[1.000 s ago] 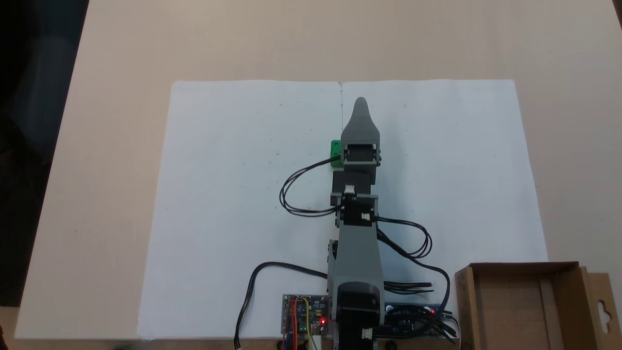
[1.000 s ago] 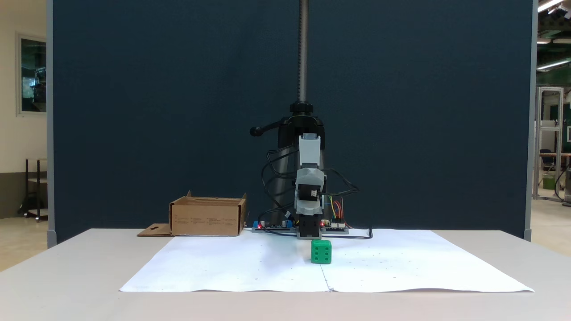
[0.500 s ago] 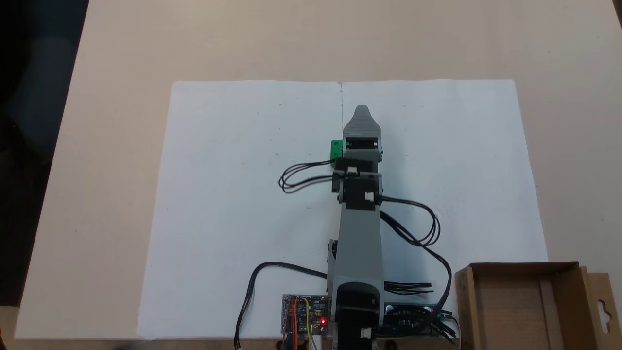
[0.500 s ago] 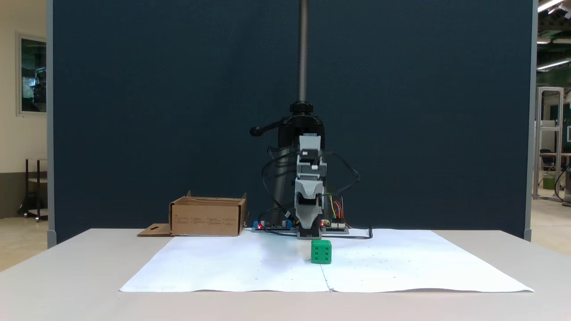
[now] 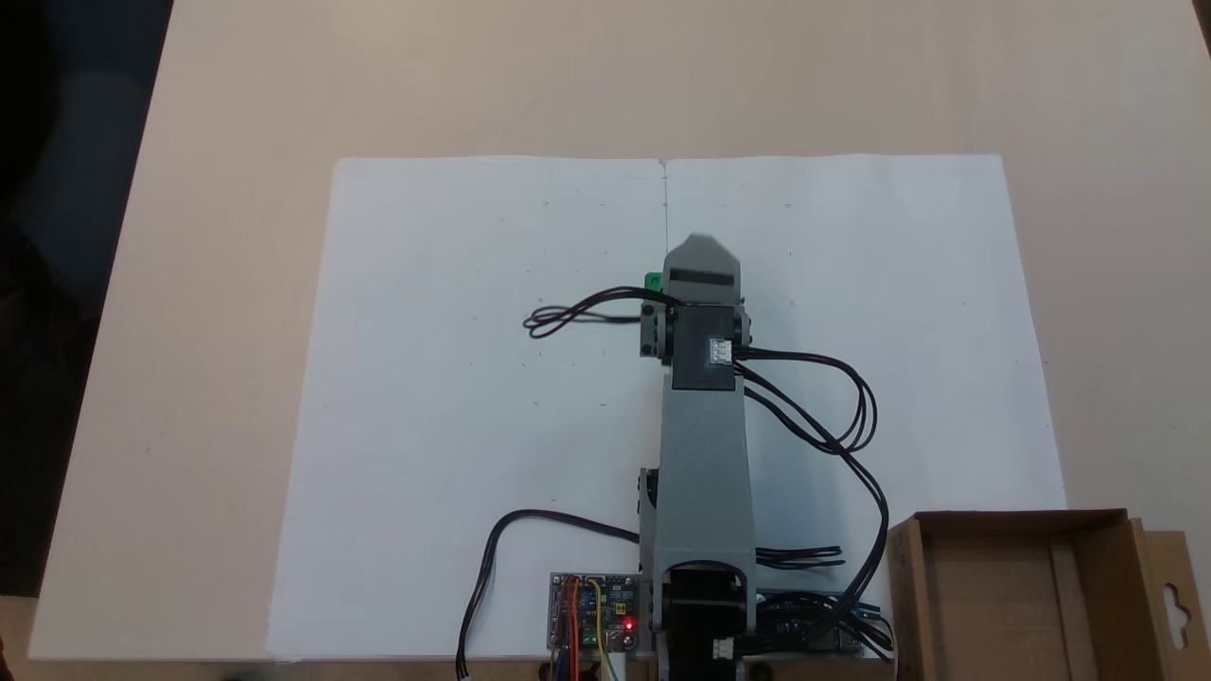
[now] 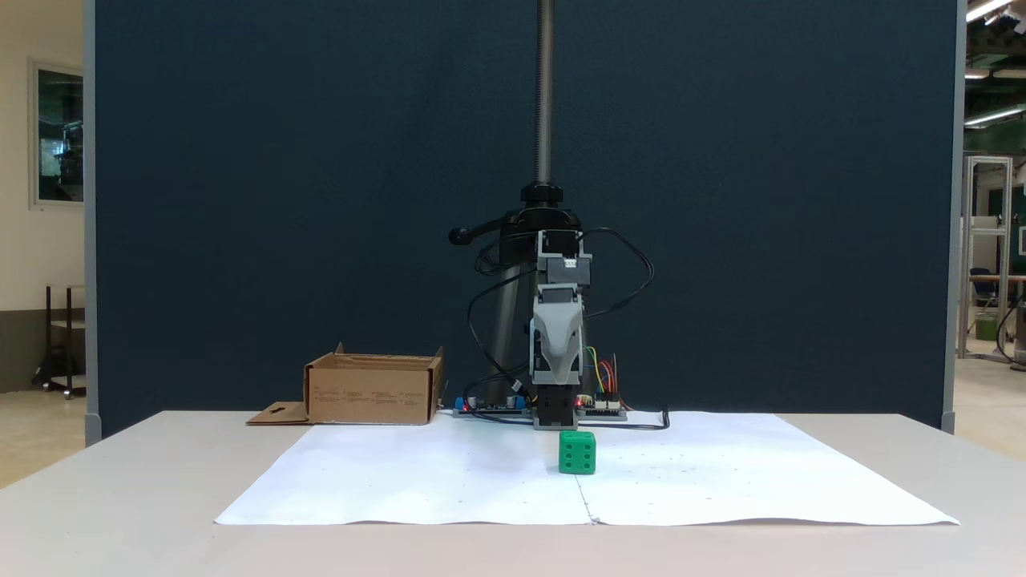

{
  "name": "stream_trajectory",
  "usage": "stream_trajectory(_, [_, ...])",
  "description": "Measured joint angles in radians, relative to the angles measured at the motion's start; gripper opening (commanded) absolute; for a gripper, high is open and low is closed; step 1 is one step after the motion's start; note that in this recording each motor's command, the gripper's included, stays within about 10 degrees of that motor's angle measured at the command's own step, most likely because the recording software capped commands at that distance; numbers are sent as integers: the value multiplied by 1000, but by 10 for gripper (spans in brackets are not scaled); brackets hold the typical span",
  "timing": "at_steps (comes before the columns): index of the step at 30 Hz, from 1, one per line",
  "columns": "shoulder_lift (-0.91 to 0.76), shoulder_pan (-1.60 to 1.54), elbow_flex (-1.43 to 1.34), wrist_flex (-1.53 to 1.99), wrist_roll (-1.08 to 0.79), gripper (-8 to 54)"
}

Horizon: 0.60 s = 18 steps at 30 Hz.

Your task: Grasp a green dice and put it in the bin.

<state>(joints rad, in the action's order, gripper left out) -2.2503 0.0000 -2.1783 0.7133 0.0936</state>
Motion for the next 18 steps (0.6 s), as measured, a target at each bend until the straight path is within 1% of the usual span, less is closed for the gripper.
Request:
stream_trajectory(2, [0, -35, 14, 101, 8, 406])
stream_trajectory(5, [6, -92, 129, 222, 17, 407])
stream_trajectory(8, [40, -87, 169, 279, 21, 407])
stream_trajectory(12, [137, -86, 170, 284, 21, 407])
stream_trajectory(18, [304, -86, 296, 290, 21, 406])
